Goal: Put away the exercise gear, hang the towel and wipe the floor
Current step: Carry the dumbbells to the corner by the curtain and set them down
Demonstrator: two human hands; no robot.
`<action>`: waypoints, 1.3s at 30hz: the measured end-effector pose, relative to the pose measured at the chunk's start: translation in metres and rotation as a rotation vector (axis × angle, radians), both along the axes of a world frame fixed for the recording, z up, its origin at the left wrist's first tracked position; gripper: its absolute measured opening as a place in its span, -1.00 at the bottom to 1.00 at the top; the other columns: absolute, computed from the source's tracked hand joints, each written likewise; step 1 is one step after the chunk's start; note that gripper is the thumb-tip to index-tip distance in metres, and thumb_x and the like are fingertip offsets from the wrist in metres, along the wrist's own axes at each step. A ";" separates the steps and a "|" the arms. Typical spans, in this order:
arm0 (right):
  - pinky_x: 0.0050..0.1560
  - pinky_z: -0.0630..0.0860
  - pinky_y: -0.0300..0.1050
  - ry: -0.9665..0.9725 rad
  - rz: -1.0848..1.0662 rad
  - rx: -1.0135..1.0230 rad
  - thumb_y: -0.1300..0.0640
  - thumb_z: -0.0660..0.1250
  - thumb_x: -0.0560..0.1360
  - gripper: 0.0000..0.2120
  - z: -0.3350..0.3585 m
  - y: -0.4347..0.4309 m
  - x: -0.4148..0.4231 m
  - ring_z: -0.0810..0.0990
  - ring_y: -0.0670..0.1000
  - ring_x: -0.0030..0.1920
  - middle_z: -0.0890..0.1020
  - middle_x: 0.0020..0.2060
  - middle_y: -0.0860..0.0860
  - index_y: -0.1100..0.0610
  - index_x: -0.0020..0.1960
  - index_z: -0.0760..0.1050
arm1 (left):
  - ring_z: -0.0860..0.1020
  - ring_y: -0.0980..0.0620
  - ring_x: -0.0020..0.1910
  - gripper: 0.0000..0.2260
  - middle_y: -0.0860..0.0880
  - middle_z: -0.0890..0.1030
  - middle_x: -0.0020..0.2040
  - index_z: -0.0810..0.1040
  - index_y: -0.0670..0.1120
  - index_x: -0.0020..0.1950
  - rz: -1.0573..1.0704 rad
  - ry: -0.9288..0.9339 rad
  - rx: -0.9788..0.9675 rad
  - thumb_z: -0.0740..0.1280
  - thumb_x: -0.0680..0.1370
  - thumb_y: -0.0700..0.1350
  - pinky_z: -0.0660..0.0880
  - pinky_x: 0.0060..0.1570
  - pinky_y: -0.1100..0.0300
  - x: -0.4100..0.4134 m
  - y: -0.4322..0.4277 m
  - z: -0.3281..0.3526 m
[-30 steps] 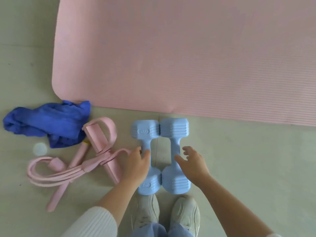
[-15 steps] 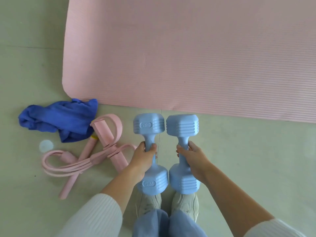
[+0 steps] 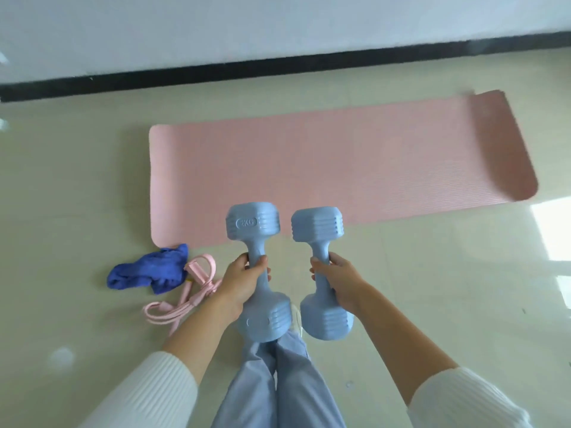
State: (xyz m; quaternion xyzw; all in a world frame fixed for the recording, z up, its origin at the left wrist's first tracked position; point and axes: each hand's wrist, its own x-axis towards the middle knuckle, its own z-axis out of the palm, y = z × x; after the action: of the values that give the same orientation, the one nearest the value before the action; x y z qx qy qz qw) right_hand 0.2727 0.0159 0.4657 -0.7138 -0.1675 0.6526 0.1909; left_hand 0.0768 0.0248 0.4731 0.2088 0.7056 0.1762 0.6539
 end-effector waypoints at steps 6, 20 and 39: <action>-0.08 0.47 -0.09 0.064 -0.195 0.143 0.19 0.36 0.53 -0.93 0.116 -0.051 0.068 0.50 0.06 -0.18 0.53 -0.28 0.04 0.17 -0.11 0.50 | 0.59 -0.08 -0.16 -0.86 -0.14 0.61 -0.14 0.52 -0.18 -0.03 -0.219 -0.038 0.081 0.33 0.58 -0.10 0.54 -0.02 -0.04 0.060 -0.014 0.110; -0.11 0.47 -0.09 -0.088 -0.522 0.281 0.14 0.39 0.50 -0.90 0.187 -0.094 0.408 0.51 0.06 -0.19 0.56 -0.25 0.06 0.17 -0.10 0.53 | 0.57 -0.07 -0.16 -0.81 -0.12 0.61 -0.10 0.52 -0.18 0.08 -0.613 -0.121 0.251 0.31 0.59 -0.07 0.54 0.04 -0.01 0.446 0.012 0.196; 0.05 0.56 0.03 -0.198 -0.939 0.356 0.22 0.42 0.48 -0.94 0.204 -0.002 0.895 0.56 0.08 -0.18 0.60 -0.24 0.10 0.18 -0.06 0.59 | 0.51 -0.06 -0.34 -0.86 -0.13 0.53 -0.26 0.49 -0.21 0.00 -0.907 -0.289 0.224 0.33 0.58 -0.14 0.54 -0.26 0.09 0.979 0.156 0.210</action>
State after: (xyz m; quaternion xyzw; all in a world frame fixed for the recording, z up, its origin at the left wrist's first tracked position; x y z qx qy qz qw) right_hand 1.1673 0.0135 0.6693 -0.7268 0.0455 0.3871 0.5656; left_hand 1.0557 0.1810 0.6827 0.5374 0.4222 -0.0245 0.7296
